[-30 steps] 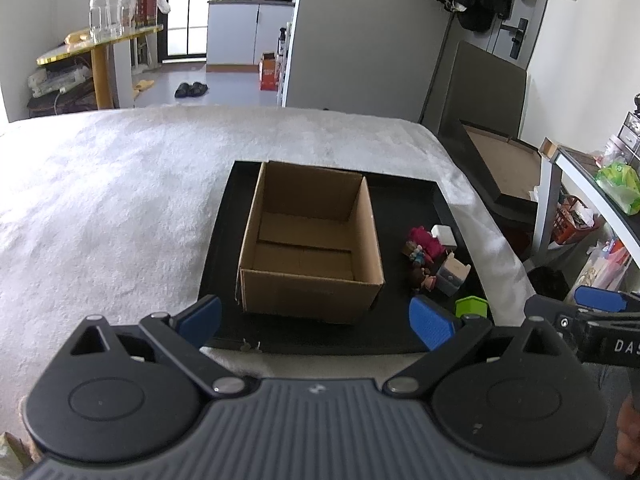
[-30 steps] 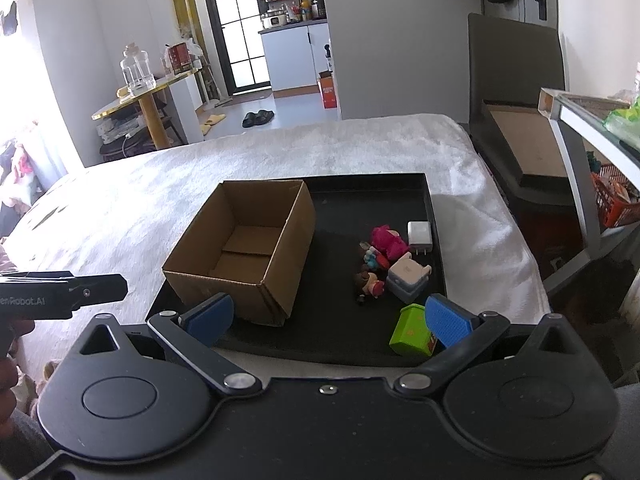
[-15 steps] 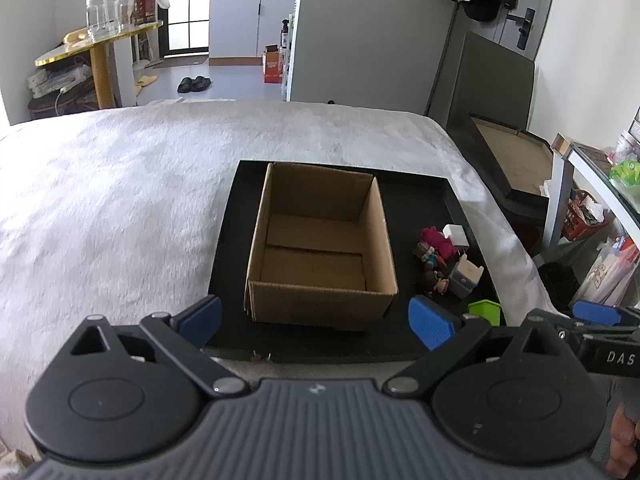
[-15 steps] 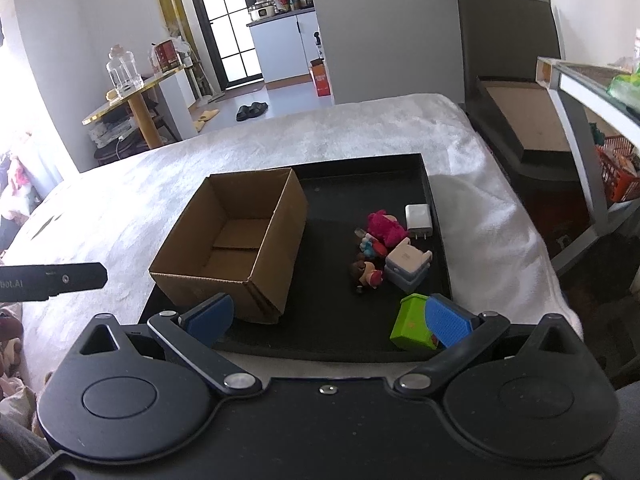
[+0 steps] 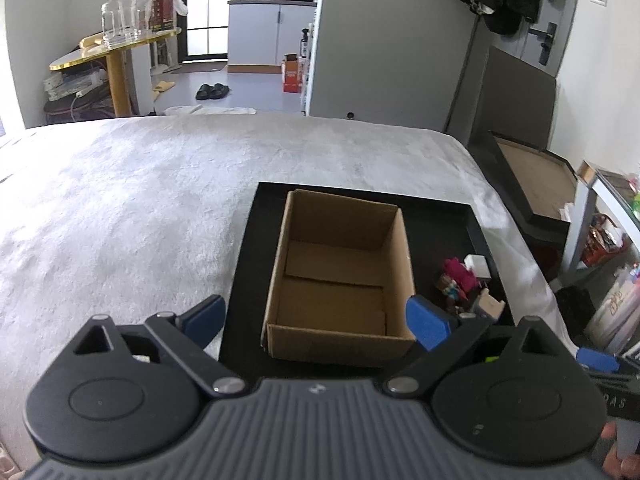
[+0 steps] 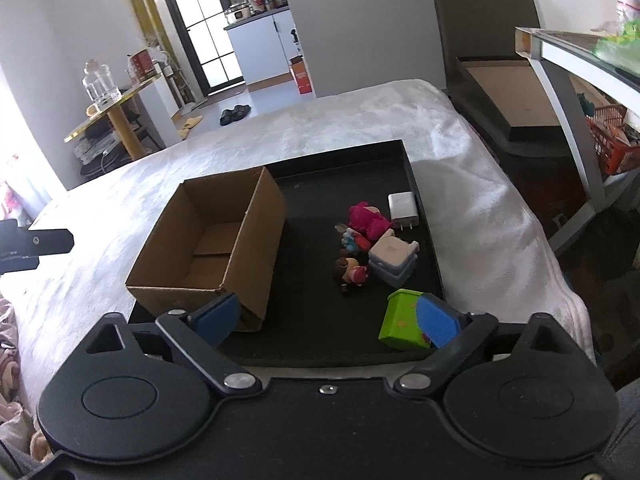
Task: Organize rigid objects
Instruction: 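Move the right gripper down onto the green hexagonal cup and close it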
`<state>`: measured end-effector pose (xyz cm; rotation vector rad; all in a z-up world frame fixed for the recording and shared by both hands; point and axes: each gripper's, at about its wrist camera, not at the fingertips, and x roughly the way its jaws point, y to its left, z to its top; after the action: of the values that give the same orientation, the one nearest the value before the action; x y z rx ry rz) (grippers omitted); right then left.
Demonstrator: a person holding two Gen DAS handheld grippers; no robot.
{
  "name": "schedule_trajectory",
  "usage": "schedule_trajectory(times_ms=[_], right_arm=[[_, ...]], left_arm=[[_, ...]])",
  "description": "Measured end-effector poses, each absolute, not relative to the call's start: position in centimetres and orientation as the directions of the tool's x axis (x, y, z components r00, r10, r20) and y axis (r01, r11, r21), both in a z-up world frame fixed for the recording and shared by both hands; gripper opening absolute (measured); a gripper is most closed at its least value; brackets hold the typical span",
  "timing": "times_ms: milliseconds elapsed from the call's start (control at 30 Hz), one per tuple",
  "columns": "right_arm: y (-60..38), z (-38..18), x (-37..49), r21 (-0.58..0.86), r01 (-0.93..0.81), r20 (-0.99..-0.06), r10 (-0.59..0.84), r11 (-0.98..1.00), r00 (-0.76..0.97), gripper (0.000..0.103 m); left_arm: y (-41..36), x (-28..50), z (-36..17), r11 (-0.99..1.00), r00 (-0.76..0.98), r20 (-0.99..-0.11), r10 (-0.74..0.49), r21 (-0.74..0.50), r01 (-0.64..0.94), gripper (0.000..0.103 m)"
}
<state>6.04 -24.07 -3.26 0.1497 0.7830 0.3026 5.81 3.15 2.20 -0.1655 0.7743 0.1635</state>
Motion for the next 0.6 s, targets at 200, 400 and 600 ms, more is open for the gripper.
schedule_trajectory(times_ms=[200, 400, 600], right_arm=[[-24.7, -4.3, 6.8, 0.267, -0.182, -0.678, 0.318, 0.947, 0.663, 0.081], [-25.3, -5.4, 7.4, 0.286, -0.15, -0.684, 0.312, 0.946, 0.659, 0.076], [-25.4, -6.5, 8.0, 0.262, -0.124, -0.7, 0.277, 0.957, 0.658, 0.076]], left_arm=[[3.8, 7.2, 2.2, 0.968, 0.694, -0.71, 0.121, -0.07, -0.241, 0.093], [4.9, 8.7, 2.0, 0.954, 0.669, -0.724, 0.166, -0.054, -0.295, 0.088], [5.8, 10.3, 1.1, 0.946, 0.638, -0.748, 0.18, -0.047, -0.322, 0.084]])
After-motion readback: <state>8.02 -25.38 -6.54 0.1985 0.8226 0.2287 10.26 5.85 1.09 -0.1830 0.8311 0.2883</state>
